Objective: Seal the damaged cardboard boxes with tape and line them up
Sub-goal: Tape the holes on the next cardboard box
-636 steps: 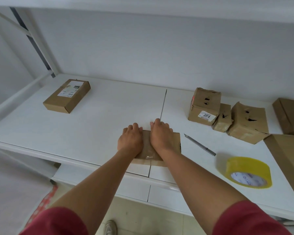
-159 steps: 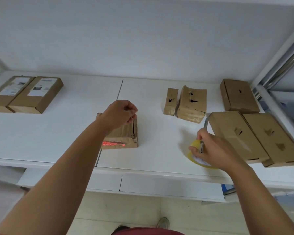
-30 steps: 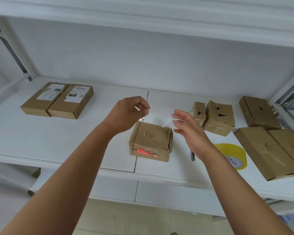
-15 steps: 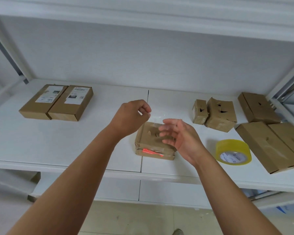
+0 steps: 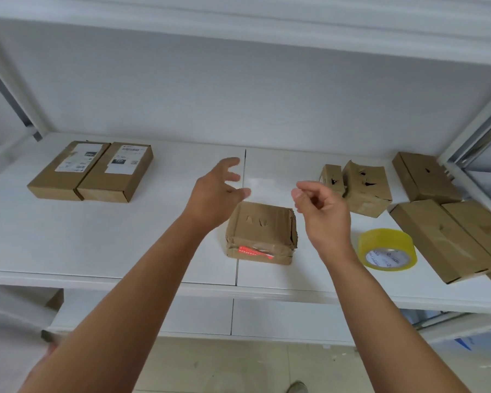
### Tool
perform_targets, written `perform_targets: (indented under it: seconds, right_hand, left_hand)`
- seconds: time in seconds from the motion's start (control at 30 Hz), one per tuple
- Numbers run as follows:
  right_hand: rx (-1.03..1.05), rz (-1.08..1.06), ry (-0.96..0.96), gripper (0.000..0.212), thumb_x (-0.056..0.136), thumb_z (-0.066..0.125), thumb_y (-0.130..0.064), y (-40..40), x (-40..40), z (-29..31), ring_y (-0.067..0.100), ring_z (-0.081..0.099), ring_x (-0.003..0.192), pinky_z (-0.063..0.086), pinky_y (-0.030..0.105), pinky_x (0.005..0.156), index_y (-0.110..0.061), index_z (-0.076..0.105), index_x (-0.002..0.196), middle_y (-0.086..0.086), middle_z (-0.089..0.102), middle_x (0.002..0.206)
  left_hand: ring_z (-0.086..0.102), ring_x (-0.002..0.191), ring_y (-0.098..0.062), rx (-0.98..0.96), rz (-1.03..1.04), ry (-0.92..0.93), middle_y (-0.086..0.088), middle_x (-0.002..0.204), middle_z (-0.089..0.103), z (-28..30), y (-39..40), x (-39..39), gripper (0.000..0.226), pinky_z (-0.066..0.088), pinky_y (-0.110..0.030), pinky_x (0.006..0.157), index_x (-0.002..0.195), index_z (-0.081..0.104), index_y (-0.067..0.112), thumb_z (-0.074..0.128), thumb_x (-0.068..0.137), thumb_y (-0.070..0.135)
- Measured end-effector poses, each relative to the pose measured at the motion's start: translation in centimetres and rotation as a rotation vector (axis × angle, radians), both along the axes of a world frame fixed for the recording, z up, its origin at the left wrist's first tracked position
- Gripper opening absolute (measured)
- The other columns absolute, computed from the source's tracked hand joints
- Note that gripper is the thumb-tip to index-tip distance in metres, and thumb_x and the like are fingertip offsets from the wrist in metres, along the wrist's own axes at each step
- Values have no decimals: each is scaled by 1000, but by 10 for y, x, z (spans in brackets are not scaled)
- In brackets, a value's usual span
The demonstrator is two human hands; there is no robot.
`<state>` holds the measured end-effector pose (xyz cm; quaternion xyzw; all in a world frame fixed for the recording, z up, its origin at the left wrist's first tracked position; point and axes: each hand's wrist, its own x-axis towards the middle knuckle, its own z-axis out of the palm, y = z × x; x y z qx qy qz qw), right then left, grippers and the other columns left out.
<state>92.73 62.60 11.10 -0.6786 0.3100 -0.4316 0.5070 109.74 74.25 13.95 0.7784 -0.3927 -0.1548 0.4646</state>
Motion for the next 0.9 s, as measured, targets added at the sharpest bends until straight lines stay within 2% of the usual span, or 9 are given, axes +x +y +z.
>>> perform_targets:
  seconds: [0.07,0.13,0.2,0.27,0.33,0.53,0.7,0.8,0.9]
  right_hand:
    - [-76,-34,6,18,91,69,-19,-4,-5,4,2,61,72,49,18,73,-36,66,85,-20,67,75]
    - [-111,-44,1,18,93,67,-17,-9,-12,6,3,61,72,47,15,71,-33,66,85,-17,67,75]
    - [-26,-5,-80,13,93,64,-10,-12,-17,8,8,61,69,50,18,68,-22,67,87,-9,66,74]
    - [166,92,-217,14,94,60,-2,-12,-17,8,13,60,66,51,22,64,-13,65,87,-2,64,71]
    - [359,191,-324,17,94,57,2,-11,-15,6,15,58,64,50,24,62,-10,63,85,1,62,70]
    - [558,281,-325,22,93,61,-2,-11,-15,-10,15,59,65,51,23,63,-17,71,79,4,61,70]
    - [593,323,-295,20,90,64,-5,-17,-15,-15,15,59,66,52,23,64,-19,72,78,4,63,72]
    - [602,342,-192,24,90,65,-4,-23,-13,-14,14,59,64,52,22,63,-20,74,75,3,64,71]
    - [571,341,-59,28,91,63,0,-28,-8,-12,14,59,62,50,21,58,-18,74,72,4,64,68]
  left_hand:
    - [67,79,-2,-41,50,122,13,89,70,-7,-1,7,40,53,-23,81,127,56,27,70,89,23]
    - [69,83,-8,-22,64,135,9,89,71,-20,-2,9,23,55,-33,88,114,62,24,67,91,24]
    - [64,102,-12,64,21,53,8,110,66,-38,-6,6,22,49,-29,92,114,63,22,64,93,23]
    - [51,126,-15,172,-61,2,5,135,54,-59,-12,2,38,38,-23,98,131,56,21,62,93,21]
    - [41,135,-18,227,-112,23,0,147,44,-74,-16,0,50,34,-26,107,143,46,18,59,95,21]
    - [43,125,-15,149,-47,138,7,133,40,-95,-24,-1,42,35,-24,95,133,50,18,59,93,14]
    - [40,129,-23,133,-1,129,-1,139,40,-99,-28,-7,44,35,-41,112,135,50,18,56,92,10]
    - [42,131,-22,61,118,165,-1,141,44,-90,-28,-8,33,36,-42,111,131,56,22,52,98,27]
    - [63,102,-15,-118,139,433,-1,112,67,-66,-21,-3,50,48,-31,85,103,70,18,48,90,61]
